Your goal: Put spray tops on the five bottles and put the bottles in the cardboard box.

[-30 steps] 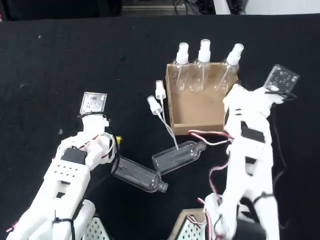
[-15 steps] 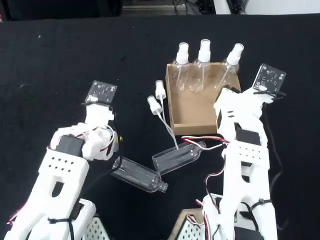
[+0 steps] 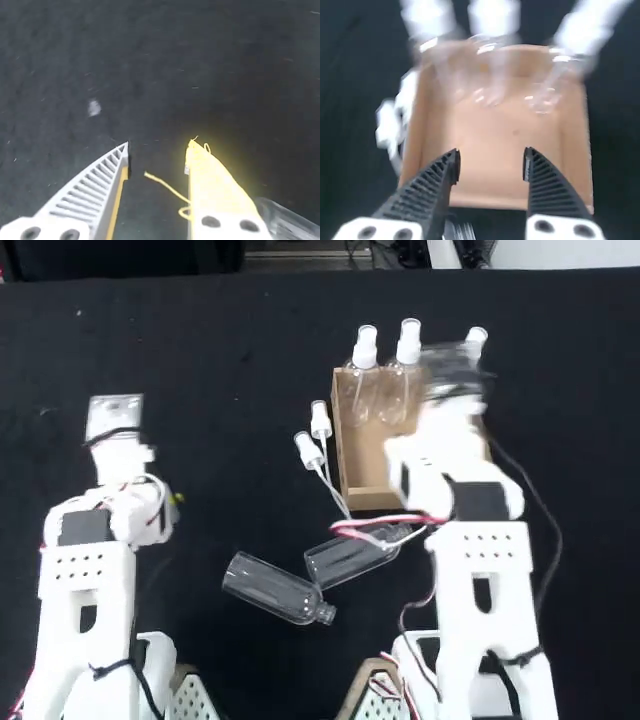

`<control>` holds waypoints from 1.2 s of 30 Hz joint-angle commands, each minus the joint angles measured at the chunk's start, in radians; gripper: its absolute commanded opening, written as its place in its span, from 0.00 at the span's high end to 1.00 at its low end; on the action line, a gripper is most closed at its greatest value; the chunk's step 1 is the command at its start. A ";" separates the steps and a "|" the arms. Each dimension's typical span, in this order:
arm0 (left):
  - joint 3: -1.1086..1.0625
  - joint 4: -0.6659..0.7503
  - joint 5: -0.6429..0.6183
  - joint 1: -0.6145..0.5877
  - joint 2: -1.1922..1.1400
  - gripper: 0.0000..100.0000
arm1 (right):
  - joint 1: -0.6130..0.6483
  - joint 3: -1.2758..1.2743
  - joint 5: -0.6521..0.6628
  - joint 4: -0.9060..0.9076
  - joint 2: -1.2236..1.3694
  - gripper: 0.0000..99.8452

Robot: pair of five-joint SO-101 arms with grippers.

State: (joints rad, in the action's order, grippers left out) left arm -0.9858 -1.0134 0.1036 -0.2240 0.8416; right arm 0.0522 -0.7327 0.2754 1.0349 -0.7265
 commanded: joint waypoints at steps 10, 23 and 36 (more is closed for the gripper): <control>-0.143 0.183 -0.169 -0.068 0.018 0.82 | 0.325 0.071 0.121 0.322 -0.050 0.86; -0.105 0.201 -0.347 -0.483 0.018 0.82 | 0.887 -0.094 0.051 0.199 -0.048 0.76; -0.102 0.201 -0.367 -0.532 0.018 0.82 | 0.933 -0.340 -0.038 -0.075 -0.047 0.76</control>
State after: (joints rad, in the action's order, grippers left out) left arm -1.1408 -0.8309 -0.2509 -0.7211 0.8416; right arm 0.9774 -1.0549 0.2447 1.0273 -0.7373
